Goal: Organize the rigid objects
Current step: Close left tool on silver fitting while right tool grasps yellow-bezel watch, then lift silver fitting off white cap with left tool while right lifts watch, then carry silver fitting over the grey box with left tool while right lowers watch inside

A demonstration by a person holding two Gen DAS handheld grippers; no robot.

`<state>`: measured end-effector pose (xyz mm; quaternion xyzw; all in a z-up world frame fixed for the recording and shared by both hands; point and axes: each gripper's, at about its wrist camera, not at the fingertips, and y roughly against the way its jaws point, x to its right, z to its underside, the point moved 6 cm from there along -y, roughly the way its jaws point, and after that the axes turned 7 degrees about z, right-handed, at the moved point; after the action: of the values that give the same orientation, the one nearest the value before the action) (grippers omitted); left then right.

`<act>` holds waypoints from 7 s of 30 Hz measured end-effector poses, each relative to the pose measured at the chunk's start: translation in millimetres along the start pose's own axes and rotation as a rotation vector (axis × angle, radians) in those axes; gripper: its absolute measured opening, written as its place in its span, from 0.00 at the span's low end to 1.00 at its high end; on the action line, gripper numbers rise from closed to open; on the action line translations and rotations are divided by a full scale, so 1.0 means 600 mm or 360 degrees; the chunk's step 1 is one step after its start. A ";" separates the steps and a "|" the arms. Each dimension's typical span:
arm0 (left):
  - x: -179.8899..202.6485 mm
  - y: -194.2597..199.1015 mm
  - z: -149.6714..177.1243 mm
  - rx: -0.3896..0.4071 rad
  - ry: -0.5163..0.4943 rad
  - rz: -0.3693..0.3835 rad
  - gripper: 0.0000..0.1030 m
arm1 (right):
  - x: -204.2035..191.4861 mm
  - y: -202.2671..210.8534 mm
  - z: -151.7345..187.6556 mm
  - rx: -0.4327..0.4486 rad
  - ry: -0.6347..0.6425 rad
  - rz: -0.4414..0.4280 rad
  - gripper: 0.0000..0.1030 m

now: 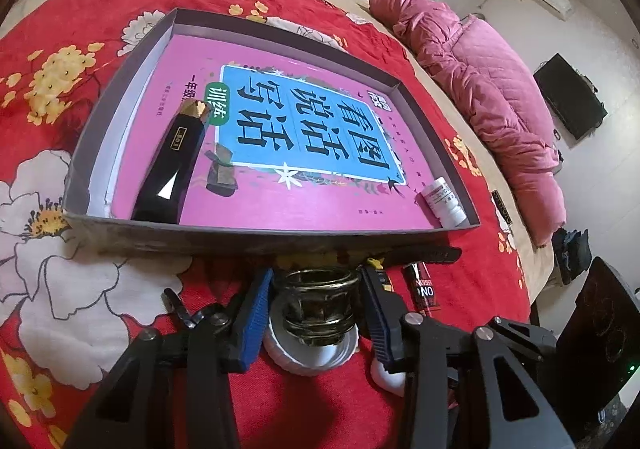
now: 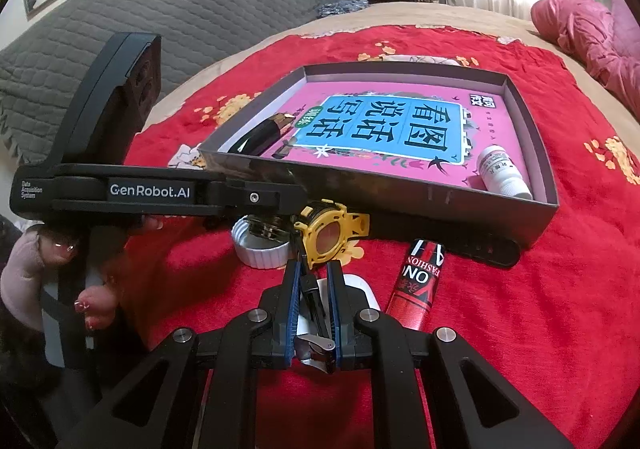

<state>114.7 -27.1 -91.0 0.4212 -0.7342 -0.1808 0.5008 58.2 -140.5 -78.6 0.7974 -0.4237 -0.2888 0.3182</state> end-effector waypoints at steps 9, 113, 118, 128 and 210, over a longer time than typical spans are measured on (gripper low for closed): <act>-0.001 0.031 -0.001 0.0085 0.0016 0.0028 0.42 | 0.002 0.010 -0.004 0.0028 -0.0060 -0.0077 0.13; 0.041 0.132 -0.034 0.0397 -0.0242 -0.0085 0.43 | 0.054 0.159 -0.195 0.0457 -0.0621 -0.0350 0.08; 0.043 0.130 -0.043 0.0412 -0.0272 -0.0136 0.43 | 0.054 0.154 -0.205 0.0463 -0.0611 -0.0315 0.08; 0.037 0.112 -0.063 0.0424 -0.0295 -0.0201 0.43 | 0.063 0.144 -0.221 0.0472 -0.0632 -0.0274 0.08; -0.015 0.020 -0.081 0.0355 -0.0479 -0.0198 0.43 | 0.106 -0.029 -0.194 0.0230 -0.0611 0.0200 0.11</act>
<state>154.1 -5.4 -67.1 0.4869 -0.7888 -0.1900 0.3234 182.1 -157.1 -30.4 0.7205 -0.5449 -0.3840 0.1910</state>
